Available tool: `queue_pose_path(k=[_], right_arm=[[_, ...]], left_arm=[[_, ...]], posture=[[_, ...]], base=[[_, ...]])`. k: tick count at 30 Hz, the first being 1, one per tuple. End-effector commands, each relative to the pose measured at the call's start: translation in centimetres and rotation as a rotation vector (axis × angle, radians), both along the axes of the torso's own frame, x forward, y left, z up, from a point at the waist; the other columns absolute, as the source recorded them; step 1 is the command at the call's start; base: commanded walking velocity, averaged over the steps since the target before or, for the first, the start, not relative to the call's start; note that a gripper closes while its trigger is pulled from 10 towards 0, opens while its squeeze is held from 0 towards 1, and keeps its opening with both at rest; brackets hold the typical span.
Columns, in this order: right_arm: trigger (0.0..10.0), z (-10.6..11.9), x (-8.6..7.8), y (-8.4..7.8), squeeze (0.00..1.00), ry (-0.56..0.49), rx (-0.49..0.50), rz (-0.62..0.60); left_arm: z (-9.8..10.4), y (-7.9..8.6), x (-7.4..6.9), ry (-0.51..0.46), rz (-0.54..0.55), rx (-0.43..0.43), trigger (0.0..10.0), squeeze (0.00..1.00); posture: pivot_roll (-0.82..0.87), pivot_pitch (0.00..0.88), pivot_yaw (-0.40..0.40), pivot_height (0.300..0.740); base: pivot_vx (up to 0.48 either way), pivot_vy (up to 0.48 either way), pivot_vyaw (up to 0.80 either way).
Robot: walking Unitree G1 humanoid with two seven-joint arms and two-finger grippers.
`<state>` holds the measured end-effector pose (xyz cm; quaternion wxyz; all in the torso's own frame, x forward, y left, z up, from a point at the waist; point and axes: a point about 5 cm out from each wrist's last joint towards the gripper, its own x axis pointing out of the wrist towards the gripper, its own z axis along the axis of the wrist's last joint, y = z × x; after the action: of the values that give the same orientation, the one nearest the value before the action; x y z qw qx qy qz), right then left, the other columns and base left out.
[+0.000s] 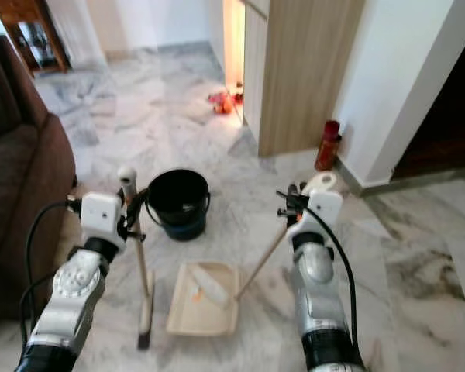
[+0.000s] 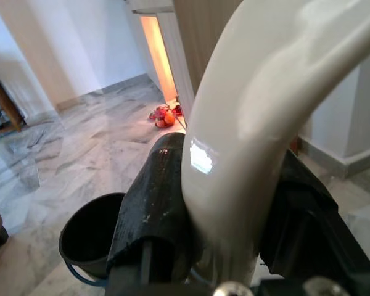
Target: Sweep floor
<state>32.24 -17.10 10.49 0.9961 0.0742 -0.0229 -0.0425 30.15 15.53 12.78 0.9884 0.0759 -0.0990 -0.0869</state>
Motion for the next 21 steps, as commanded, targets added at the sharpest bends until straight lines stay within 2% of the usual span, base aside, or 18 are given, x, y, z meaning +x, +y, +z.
queue_pose_path(k=[1, 6, 8, 11, 21], right_arm=[[10.0, 1.07, 0.39, 0.17, 0.00, -0.047, 0.005, 0.007], [10.0, 1.15, 0.41, 0.22, 0.00, -0.050, -0.015, 0.019], [10.0, 1.14, 0.39, 0.30, 0.00, -0.049, -0.024, 0.027], [10.0, 1.14, 0.39, 0.34, 0.00, -0.050, -0.007, 0.027], [10.0, 1.18, 0.45, 0.36, 0.00, -0.049, -0.015, 0.040]], left_arm=[[0.83, -0.12, 0.23, -0.034, -0.005, -0.010, 10.0, 0.00], [0.80, -0.10, 0.26, -0.030, -0.003, -0.010, 10.0, 0.00], [0.76, -0.08, 0.27, -0.028, -0.002, -0.007, 10.0, 0.00], [0.76, -0.06, 0.32, -0.027, 0.001, -0.006, 10.0, 0.00], [0.74, 0.04, 0.43, -0.024, 0.011, -0.003, 10.0, 0.00]], posture=[[0.10, 0.000, 0.011, 0.740], [0.10, 0.000, 0.011, 0.740], [0.10, 0.000, 0.011, 0.740], [0.11, 0.000, 0.010, 0.740], [0.11, 0.000, 0.007, 0.740]], base=[[0.000, 0.000, 0.00], [0.000, 0.000, 0.00], [0.000, 0.000, 0.80], [0.250, 0.000, 0.71], [0.285, 0.000, 0.00]])
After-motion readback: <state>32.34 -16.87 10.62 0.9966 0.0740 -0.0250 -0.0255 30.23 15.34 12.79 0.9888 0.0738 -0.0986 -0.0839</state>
